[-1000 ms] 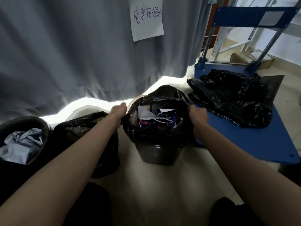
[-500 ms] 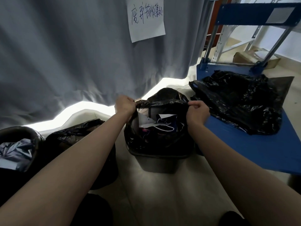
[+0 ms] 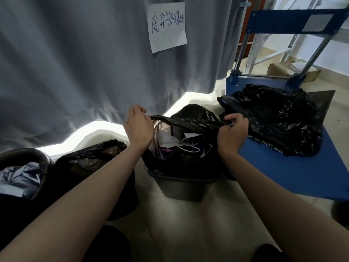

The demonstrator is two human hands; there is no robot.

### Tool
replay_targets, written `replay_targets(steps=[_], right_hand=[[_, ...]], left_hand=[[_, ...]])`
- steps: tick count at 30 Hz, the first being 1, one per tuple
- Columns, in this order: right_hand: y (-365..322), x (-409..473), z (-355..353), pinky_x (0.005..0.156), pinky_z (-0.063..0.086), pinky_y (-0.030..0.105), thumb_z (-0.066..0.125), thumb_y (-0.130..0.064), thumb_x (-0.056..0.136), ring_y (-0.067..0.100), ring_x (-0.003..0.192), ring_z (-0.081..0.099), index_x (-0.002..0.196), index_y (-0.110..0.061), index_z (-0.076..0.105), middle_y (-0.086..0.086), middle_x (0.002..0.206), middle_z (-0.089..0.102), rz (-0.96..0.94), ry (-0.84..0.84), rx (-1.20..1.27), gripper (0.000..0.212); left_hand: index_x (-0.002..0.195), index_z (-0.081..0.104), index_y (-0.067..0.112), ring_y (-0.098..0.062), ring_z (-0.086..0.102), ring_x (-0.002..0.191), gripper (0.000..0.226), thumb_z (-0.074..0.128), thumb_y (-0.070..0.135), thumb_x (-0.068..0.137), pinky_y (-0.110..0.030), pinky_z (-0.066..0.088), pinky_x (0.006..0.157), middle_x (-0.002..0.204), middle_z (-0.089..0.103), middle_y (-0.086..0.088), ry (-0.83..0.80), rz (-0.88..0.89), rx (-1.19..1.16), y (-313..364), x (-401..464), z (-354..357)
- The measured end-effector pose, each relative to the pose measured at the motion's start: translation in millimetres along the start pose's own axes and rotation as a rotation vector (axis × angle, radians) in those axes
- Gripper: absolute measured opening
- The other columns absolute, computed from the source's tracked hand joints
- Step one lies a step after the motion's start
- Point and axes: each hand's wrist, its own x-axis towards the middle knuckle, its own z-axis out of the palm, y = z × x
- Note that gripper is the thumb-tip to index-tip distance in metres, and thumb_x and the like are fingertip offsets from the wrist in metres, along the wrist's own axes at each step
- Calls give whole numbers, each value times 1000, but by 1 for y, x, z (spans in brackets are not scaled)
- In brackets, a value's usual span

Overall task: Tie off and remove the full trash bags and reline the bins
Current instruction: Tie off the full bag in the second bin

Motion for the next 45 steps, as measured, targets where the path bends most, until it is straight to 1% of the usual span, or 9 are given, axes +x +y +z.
replay_targets(steps=[4, 9, 15, 24, 28, 34, 40, 43, 45], right_hand=[[7, 3, -12, 79, 29, 28, 45, 7, 76, 23, 99, 50, 89, -25, 61, -5, 95, 53, 65, -17, -87, 37], [6, -3, -19, 77, 19, 24, 53, -12, 86, 23, 97, 50, 88, -23, 66, 1, 86, 63, -46, -113, -124, 17], [-16, -1, -33, 61, 44, 28, 47, -14, 90, 10, 74, 53, 95, -21, 70, -6, 78, 60, 3, -91, 16, 25], [-11, 3, -51, 54, 43, 28, 55, -11, 90, 14, 61, 52, 94, -19, 65, -2, 75, 57, 88, -166, -109, 14], [-18, 3, -62, 65, 46, 31, 58, -14, 90, 21, 77, 59, 98, -16, 59, -3, 80, 56, 11, -227, -147, 9], [-48, -1, -64, 84, 50, 42, 58, -15, 87, 27, 87, 59, 99, -17, 49, 3, 93, 59, -187, -493, -348, 15], [-89, 13, -67, 87, 52, 43, 47, -12, 90, 34, 96, 60, 87, -11, 57, 15, 105, 62, -407, -698, -634, 11], [-95, 20, -69, 88, 53, 42, 50, -12, 92, 33, 94, 64, 87, -2, 68, 18, 101, 67, -427, -786, -709, 21], [-95, 22, -71, 90, 53, 40, 54, -10, 90, 30, 94, 65, 86, -3, 71, 16, 99, 70, -417, -859, -740, 18]], left_hand=[[123, 53, 12, -30, 50, 119, 32, 48, 10, 91, -42, 34, 99, 128, 51, -9, -124, -25, 217, -7, 1, -12], [100, 71, 12, -33, 59, 110, 26, 52, 4, 84, -43, 31, 102, 109, 66, -13, -277, -7, 483, -8, 7, -31], [98, 66, 13, -32, 62, 101, 20, 53, 8, 84, -41, 30, 96, 101, 68, -10, -202, 98, 465, -4, 12, -52], [117, 52, 6, -40, 54, 108, 31, 55, 9, 87, -46, 46, 91, 124, 48, -17, -385, 43, 271, -2, 4, -57], [126, 44, 4, -37, 55, 111, 53, 70, 17, 82, -38, 46, 82, 122, 54, -19, -515, -81, 258, -2, 3, -68], [96, 64, -1, -30, 65, 80, 16, 66, 7, 82, -31, 48, 66, 98, 71, -19, -516, -71, 215, 5, 1, -82], [115, 51, 5, -31, 56, 94, 33, 61, 7, 83, -33, 40, 71, 112, 61, -20, -303, -82, 34, 8, 3, -91], [131, 41, -1, -37, 59, 109, 74, 75, 40, 79, -37, 50, 84, 128, 54, -19, -445, -204, 69, 6, -10, -91], [122, 49, -1, -33, 67, 90, 76, 84, 41, 70, -37, 57, 72, 116, 59, -16, -596, -303, 19, 5, -23, -92]])
